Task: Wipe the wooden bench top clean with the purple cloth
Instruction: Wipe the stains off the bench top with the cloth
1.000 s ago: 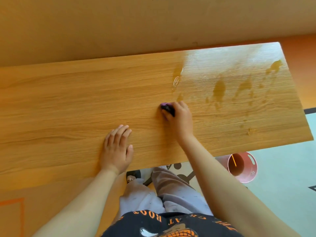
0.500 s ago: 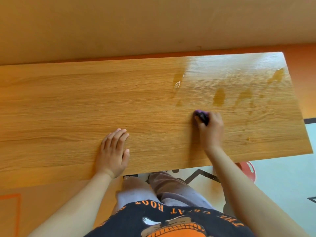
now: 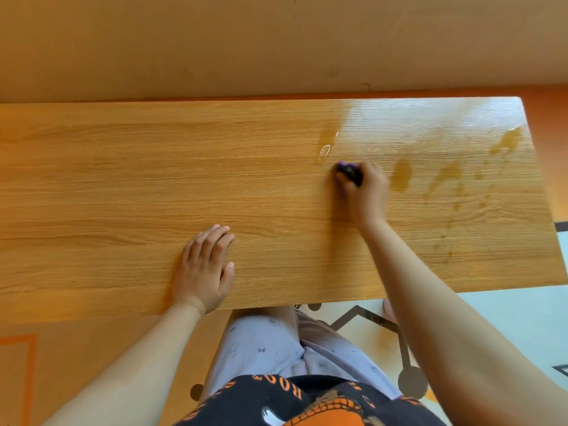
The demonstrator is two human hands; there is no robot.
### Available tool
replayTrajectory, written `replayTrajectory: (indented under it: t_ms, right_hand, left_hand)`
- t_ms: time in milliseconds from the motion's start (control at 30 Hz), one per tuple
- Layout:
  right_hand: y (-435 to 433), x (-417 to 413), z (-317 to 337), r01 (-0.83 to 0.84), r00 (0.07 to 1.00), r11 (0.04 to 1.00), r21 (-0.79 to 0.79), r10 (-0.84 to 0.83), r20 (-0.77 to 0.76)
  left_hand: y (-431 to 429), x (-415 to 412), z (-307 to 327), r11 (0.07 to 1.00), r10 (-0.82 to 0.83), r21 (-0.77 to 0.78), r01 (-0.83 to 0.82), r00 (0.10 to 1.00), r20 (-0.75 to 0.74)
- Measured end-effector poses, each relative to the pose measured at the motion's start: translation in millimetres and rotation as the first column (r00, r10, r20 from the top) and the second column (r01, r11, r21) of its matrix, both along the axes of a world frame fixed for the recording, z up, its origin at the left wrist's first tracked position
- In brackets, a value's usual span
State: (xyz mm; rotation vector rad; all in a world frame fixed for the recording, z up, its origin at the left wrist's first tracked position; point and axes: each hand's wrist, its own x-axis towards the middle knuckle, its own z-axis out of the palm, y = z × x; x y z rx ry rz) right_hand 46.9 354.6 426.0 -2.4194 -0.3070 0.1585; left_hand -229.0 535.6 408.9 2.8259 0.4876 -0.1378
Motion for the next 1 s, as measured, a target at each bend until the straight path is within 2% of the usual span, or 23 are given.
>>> replayTrajectory:
  t_ms: [167, 333, 400, 500, 633, 767, 867, 1000]
  right_hand:
    - [-76, 37, 7, 0.311, 0.95, 0.948, -0.063, -0.311, 0.007]
    - [-93, 32, 8, 0.409, 0.912, 0.904, -0.123, -0.409, 0.021]
    - [-74, 21, 6, 0.349, 0.937, 0.931, -0.102, -0.35, 0.014]
    - [-22, -4, 0, 0.107, 0.994, 0.994, -0.032, -0.107, 0.013]
    - [57, -35, -2, -0.15, 0.988, 0.989, -0.01, 0.15, 0.029]
    - [83, -23, 2, -0.22, 0.974, 0.975, 0.003, 0.22, 0.058]
    - [61, 8, 4, -0.108, 0.994, 0.994, -0.031, 0.109, 0.027]
    - [-3, 51, 11, 0.202, 0.979, 0.979, 0.022, -0.201, -0.045]
  left_hand:
    - [1, 1, 0, 1.0, -0.003, -0.009, 0.003, 1.0, 0.006]
    - [0, 0, -1, 1.0, -0.011, -0.019, 0.011, 0.999, 0.032]
    - [1, 0, -1, 1.0, -0.019, -0.016, 0.019, 0.999, 0.034]
    - [2, 0, -1, 1.0, -0.02, -0.019, 0.02, 1.0, 0.023]
    - [2, -1, -1, 1.0, -0.029, -0.003, 0.029, 0.999, 0.02]
    - [2, 0, -1, 1.0, -0.022, -0.006, 0.023, 1.0, 0.009]
    - [1, 0, -1, 1.0, -0.014, -0.016, 0.014, 1.0, -0.003]
    - [0, 0, -2, 0.999, -0.014, -0.03, 0.014, 1.0, 0.006]
